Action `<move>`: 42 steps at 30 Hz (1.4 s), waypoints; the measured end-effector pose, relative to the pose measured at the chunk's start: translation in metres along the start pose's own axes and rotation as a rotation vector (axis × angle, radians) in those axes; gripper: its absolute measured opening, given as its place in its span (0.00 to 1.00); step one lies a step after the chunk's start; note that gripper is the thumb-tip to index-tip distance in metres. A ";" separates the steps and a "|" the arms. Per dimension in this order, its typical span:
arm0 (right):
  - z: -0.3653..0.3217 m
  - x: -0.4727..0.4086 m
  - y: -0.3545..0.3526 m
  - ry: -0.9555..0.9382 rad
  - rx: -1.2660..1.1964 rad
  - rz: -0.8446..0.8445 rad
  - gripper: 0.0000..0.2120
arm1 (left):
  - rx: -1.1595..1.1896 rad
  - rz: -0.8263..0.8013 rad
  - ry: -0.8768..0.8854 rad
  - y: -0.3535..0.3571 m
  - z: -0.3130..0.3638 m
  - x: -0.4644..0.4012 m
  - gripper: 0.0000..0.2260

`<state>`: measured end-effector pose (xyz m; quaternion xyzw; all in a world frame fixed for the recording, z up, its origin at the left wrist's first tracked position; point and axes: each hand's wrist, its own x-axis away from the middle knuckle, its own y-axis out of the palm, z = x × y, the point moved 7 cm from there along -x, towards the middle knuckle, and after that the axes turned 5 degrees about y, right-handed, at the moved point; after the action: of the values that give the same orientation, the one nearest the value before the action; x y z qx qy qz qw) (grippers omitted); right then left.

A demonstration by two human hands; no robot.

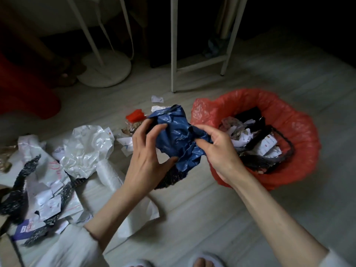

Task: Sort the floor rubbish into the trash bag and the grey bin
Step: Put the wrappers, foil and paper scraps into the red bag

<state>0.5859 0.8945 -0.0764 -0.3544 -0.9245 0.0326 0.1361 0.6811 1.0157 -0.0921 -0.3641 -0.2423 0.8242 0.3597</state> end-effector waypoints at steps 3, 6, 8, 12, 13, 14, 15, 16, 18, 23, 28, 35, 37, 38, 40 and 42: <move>-0.025 0.010 -0.016 -0.064 0.075 -0.010 0.20 | 0.209 -0.079 -0.013 -0.002 0.025 -0.022 0.39; -0.039 0.021 -0.029 -0.134 0.216 0.031 0.16 | 0.372 -0.130 -0.021 0.002 0.049 -0.033 0.34; -0.046 0.028 -0.039 -0.198 0.295 0.099 0.14 | 0.395 -0.136 -0.002 0.005 0.060 -0.039 0.29; -0.063 0.036 -0.067 -0.372 0.443 0.306 0.18 | 0.494 -0.122 -0.074 0.007 0.068 -0.053 0.18; -0.064 0.034 -0.072 -0.338 0.384 0.259 0.21 | 0.531 -0.118 -0.084 0.007 0.074 -0.059 0.16; -0.063 0.030 -0.077 -0.260 0.275 0.186 0.23 | 0.558 -0.120 -0.083 0.006 0.081 -0.064 0.16; -0.061 0.027 -0.082 -0.200 0.223 0.125 0.22 | 0.567 -0.129 -0.078 0.007 0.088 -0.070 0.18; -0.060 0.024 -0.088 -0.169 0.234 0.102 0.16 | 0.566 -0.148 -0.070 0.008 0.094 -0.076 0.19; -0.058 0.019 -0.108 -0.146 0.391 0.201 0.04 | 0.548 -0.191 -0.060 0.018 0.102 -0.086 0.17; -0.073 0.016 -0.149 -0.282 0.742 0.540 0.11 | 0.380 -0.245 -0.054 0.057 0.112 -0.106 0.20; -0.016 -0.014 -0.157 -0.033 1.307 0.389 0.15 | 0.010 -0.481 0.278 0.105 0.097 -0.052 0.20; 0.074 -0.036 -0.125 0.194 1.232 0.224 0.17 | -0.281 -0.463 0.571 0.125 0.084 -0.026 0.14; 0.082 -0.043 -0.123 0.231 1.087 0.159 0.21 | -0.278 -0.459 0.552 0.128 0.083 -0.028 0.17; 0.083 -0.041 -0.126 0.257 1.018 0.117 0.23 | -0.279 -0.451 0.545 0.128 0.084 -0.028 0.17; 0.085 -0.033 -0.125 0.258 0.996 -0.021 0.25 | -0.285 -0.428 0.544 0.130 0.084 -0.026 0.16; 0.083 -0.023 -0.124 0.166 1.164 -0.119 0.27 | -0.295 -0.404 0.545 0.131 0.084 -0.025 0.16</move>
<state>0.4990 0.7894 -0.1418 -0.1703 -0.7592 0.4988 0.3818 0.5735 0.9037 -0.1162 -0.5629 -0.3206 0.5658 0.5101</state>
